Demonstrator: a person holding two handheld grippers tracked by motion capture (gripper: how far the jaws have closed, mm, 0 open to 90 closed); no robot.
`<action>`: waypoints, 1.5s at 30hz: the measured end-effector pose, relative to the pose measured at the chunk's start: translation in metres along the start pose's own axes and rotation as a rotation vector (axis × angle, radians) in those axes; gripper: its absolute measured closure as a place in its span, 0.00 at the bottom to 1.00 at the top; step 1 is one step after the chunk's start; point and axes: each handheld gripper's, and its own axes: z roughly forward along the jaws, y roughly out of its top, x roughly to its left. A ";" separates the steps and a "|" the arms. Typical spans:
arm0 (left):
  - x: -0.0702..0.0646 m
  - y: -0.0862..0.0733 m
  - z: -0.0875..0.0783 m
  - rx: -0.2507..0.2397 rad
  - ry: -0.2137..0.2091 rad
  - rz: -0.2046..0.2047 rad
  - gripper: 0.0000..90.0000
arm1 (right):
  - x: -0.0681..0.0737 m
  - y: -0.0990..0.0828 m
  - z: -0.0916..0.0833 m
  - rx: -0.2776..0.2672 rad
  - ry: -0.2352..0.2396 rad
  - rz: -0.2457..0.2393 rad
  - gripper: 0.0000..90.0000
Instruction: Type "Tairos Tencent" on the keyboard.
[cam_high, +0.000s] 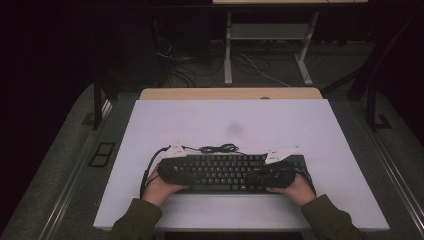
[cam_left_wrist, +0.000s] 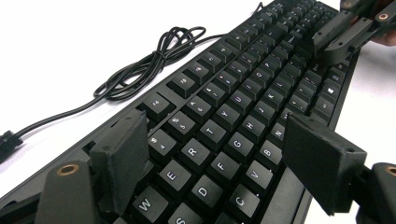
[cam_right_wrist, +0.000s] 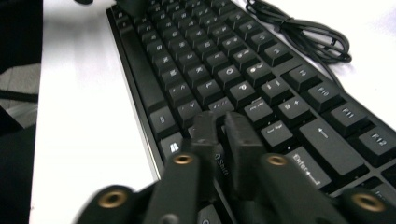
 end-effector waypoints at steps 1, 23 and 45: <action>0.000 0.000 0.000 -0.004 0.001 -0.005 0.24 | -0.001 0.000 0.000 -0.006 0.000 0.000 0.84; 0.003 -0.010 -0.018 -0.037 0.023 -0.021 0.23 | -0.010 0.020 0.008 -0.104 0.011 0.056 0.42; 0.006 -0.018 -0.029 -0.045 0.049 0.013 0.34 | -0.010 0.044 0.038 -0.117 0.045 0.052 0.38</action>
